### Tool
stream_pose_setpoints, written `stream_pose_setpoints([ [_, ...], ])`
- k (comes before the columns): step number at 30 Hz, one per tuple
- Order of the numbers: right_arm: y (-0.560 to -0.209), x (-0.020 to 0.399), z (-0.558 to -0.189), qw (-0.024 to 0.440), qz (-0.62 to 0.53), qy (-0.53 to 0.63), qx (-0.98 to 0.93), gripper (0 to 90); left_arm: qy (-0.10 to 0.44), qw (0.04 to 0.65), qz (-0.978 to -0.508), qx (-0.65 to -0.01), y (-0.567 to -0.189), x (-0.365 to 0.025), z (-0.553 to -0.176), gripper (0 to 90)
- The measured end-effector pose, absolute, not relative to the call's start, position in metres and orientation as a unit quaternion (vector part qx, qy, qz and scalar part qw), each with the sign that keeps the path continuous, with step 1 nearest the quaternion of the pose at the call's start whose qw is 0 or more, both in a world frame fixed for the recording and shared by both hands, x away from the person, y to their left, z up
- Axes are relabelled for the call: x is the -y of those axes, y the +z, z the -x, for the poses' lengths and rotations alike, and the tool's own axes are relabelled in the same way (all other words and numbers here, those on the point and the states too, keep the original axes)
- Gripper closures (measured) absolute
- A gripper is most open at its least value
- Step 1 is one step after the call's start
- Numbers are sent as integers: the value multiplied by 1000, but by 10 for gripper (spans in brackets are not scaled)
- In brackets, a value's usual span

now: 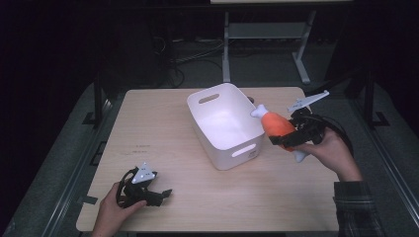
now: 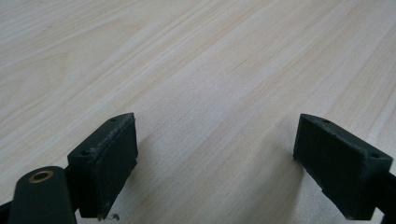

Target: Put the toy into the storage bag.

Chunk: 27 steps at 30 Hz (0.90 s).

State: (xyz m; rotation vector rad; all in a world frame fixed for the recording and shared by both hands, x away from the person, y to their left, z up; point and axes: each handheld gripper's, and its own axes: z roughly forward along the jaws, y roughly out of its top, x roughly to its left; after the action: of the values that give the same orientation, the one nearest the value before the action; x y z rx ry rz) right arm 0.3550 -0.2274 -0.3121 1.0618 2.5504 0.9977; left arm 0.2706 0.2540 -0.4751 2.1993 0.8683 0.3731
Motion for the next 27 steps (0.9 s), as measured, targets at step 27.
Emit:
stream_pose_setpoints([
  [27, -294, 152, -391, 104, -325, 327, -882, 205, 145, 363, -857, -336, -475, -254, -271, 128],
])
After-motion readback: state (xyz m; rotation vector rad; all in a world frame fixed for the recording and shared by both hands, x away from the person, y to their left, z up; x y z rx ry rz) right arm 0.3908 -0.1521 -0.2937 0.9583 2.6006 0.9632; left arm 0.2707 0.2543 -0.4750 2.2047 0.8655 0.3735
